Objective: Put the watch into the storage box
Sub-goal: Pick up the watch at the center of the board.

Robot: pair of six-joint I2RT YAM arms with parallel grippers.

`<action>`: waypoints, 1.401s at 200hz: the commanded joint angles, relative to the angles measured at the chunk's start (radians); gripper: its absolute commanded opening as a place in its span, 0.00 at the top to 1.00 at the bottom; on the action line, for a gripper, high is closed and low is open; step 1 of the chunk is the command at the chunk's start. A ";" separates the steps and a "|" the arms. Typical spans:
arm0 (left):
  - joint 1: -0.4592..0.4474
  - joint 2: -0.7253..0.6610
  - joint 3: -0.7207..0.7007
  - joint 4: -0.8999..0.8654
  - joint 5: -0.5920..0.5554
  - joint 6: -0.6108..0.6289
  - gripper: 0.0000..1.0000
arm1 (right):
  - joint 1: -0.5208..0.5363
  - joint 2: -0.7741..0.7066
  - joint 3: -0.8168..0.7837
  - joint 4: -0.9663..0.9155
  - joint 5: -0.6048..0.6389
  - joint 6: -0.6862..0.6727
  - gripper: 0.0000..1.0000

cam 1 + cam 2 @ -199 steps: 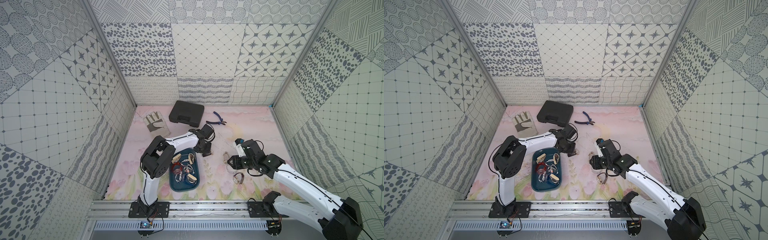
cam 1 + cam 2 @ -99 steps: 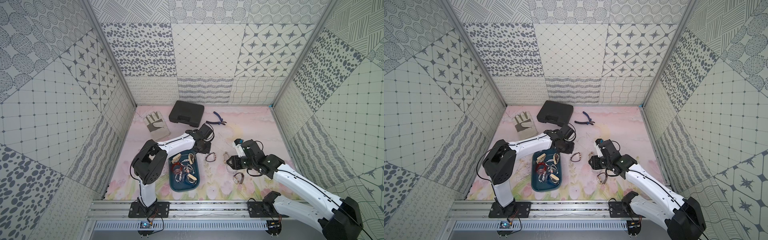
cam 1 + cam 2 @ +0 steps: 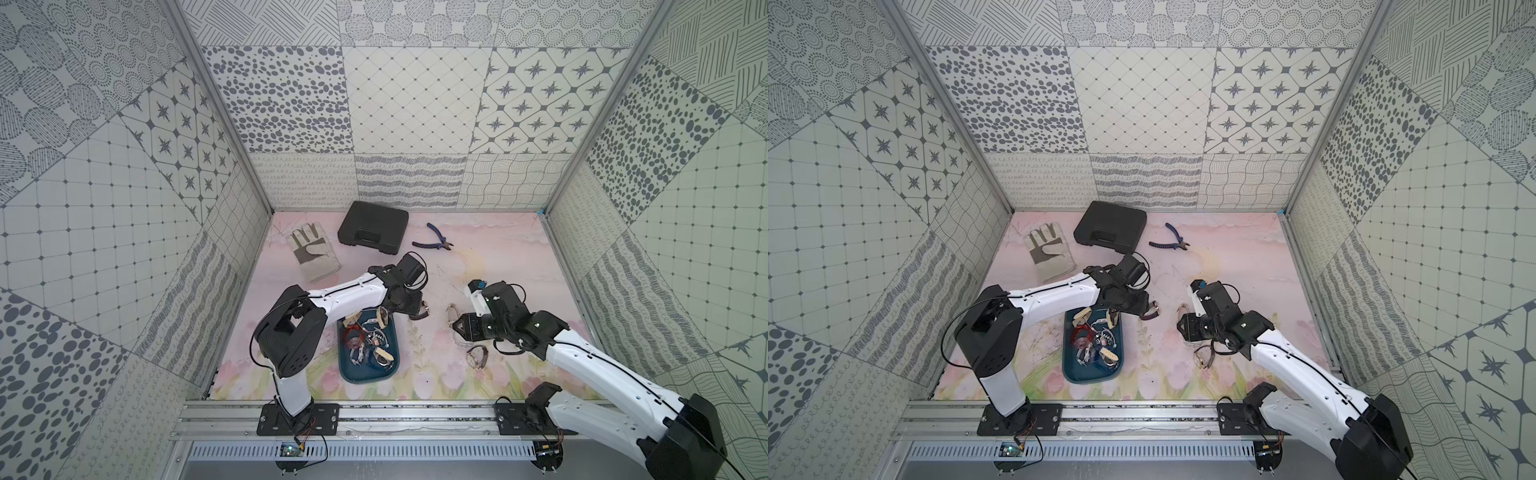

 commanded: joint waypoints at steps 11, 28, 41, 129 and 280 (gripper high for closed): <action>-0.001 0.048 0.026 -0.034 0.032 0.023 0.51 | 0.005 -0.039 -0.015 0.011 0.018 0.001 0.60; -0.001 0.065 0.035 -0.041 0.015 0.019 0.51 | 0.005 -0.037 -0.014 0.012 0.015 0.000 0.60; 0.002 0.071 0.038 -0.036 0.010 0.012 0.51 | 0.005 -0.033 -0.017 0.015 0.011 0.000 0.60; 0.017 0.120 0.069 -0.051 -0.049 0.009 0.51 | 0.005 -0.041 -0.039 0.031 -0.001 0.002 0.60; 0.023 0.216 0.123 -0.048 -0.033 0.047 0.89 | 0.006 -0.039 -0.042 0.043 0.004 0.002 0.59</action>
